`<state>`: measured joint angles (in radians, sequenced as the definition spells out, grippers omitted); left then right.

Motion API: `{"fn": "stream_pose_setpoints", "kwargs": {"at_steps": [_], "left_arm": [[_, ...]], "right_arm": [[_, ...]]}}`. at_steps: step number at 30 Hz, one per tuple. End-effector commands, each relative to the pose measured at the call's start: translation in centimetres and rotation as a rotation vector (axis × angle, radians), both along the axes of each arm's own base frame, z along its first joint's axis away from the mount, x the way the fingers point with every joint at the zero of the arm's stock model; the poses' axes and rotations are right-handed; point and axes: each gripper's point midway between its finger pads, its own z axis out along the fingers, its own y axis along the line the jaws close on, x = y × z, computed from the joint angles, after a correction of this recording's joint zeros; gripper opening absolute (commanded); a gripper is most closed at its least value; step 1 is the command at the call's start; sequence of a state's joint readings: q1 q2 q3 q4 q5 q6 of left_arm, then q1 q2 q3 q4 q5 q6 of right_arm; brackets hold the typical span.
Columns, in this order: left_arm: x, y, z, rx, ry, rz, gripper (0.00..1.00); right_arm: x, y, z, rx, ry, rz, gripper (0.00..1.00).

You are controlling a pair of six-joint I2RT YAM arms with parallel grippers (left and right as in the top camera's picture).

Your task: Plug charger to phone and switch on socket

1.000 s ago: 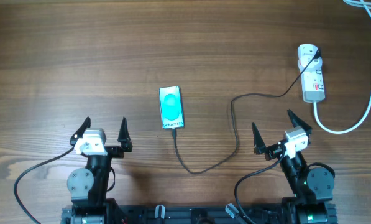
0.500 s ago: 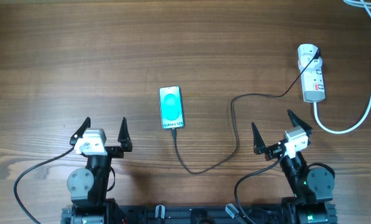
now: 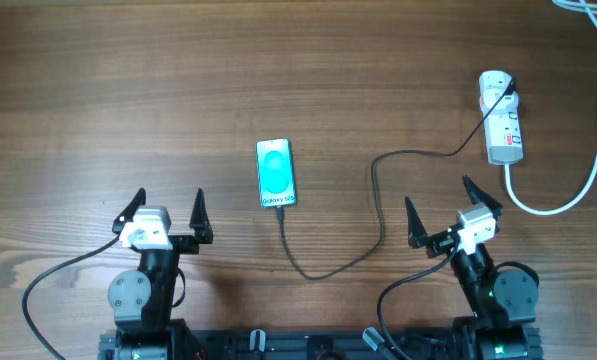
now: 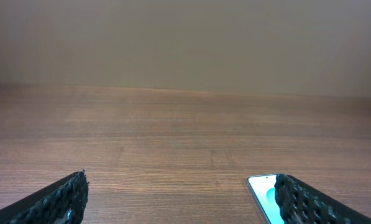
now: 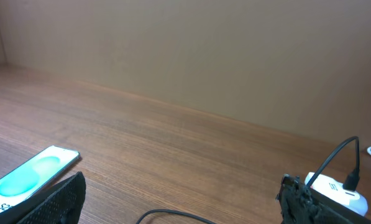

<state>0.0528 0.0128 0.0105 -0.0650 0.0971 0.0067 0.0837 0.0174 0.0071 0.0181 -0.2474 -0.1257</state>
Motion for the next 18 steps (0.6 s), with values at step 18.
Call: {"fn": "stream_pose_setpoints", "kwargs": {"at_steps": [18], "left_arm": [[-0.03,0.14,-0.18,0.013,0.001,0.009,1.0]], "right_arm": [[-0.19,0.3,0.32,-0.004,-0.018,0.017,1.0]]}}
